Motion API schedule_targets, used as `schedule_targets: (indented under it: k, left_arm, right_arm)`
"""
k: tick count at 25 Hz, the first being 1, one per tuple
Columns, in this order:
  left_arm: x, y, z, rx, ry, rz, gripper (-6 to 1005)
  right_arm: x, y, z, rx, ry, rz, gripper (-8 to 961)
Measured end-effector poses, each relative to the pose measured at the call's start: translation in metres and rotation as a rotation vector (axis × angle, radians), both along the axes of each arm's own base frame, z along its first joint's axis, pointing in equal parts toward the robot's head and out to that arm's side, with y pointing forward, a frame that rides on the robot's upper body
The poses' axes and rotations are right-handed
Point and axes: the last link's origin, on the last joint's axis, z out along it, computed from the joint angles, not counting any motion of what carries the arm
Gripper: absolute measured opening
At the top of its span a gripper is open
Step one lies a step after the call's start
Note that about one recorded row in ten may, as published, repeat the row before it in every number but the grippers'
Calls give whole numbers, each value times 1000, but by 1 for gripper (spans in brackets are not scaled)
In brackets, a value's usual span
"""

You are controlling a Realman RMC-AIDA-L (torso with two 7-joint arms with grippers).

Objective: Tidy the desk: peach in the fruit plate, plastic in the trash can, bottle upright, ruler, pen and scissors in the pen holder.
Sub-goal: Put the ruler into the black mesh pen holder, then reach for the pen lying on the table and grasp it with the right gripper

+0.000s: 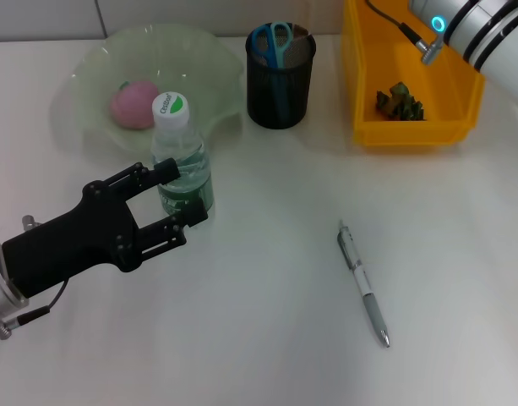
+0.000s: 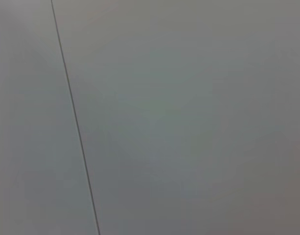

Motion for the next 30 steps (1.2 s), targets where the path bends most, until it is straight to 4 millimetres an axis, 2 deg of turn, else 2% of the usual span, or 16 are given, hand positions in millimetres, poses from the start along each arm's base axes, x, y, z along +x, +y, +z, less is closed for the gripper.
schedule_targets:
  k: [14, 22, 26, 30]
  left_arm:
    - [2, 0, -2, 4, -2, -14, 742]
    - [1, 0, -2, 5, 0, -10, 742]
    - [0, -1, -2, 5, 0, -7, 742]
    - [0, -2, -2, 5, -1, -4, 742]
  right_arm:
    - [-8, 4, -11, -42, -64, -2, 435]
    - [-6, 4, -11, -43, -62, -9, 449]
    - [-3, 1, -9, -67, -39, -7, 452]
    - [0, -4, 1, -143, -42, 17, 469]
